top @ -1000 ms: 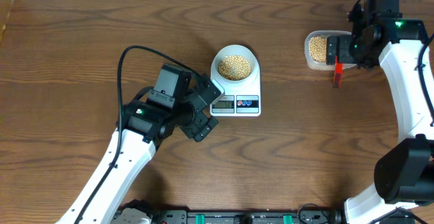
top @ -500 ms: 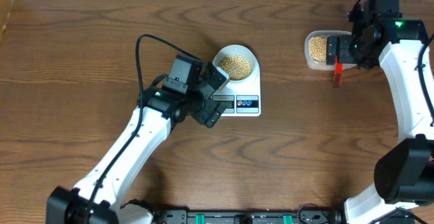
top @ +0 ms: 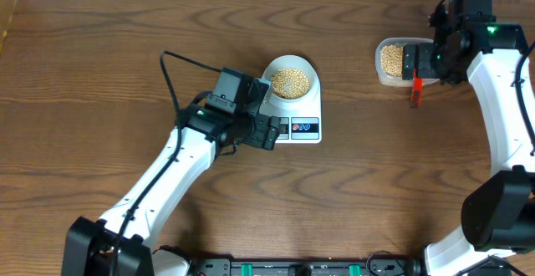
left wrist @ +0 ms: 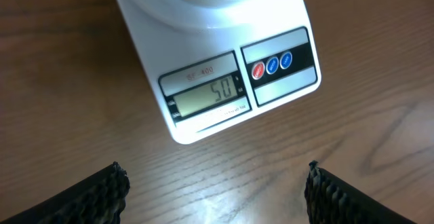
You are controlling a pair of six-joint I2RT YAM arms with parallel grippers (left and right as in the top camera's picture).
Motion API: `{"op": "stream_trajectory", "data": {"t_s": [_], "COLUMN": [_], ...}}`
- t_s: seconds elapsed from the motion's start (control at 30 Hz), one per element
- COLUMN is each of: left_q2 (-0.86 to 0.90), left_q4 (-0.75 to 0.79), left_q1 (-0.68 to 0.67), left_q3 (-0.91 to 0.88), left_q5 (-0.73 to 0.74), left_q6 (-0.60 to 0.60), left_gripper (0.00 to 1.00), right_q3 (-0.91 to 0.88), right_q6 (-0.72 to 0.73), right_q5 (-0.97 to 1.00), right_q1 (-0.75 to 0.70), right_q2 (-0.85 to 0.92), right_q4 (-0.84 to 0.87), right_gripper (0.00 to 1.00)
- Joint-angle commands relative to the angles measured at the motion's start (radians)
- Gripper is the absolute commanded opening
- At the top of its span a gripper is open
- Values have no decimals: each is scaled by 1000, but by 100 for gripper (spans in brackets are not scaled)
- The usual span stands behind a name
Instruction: Scoop item into bowl and weigh 50g on scale
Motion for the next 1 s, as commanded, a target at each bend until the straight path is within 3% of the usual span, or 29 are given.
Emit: {"op": "stream_trajectory", "data": {"t_s": [0.0,0.17,0.5,0.97], "left_q2": [18,18,18,49], "left_q4": [42,113,137,262], "left_q1": [-43,-101,-145,-145], "left_q3": [-53,-109,-164,-202], "left_q5": [-45,-110,-216,-224], "left_q6": [-46,-52,-216,-206], "left_gripper": [86,86,86,86], "right_q3": [13,13,13,13], "right_q6": [-19,-19,-19,-19], "right_q5": [-3,-3,-3,-3], "right_q1": [9,9,9,9], "right_q2": [-21,-21,-21,-21], "right_q4": [-1,0,0,0], "right_gripper": [99,99,99,99]}}
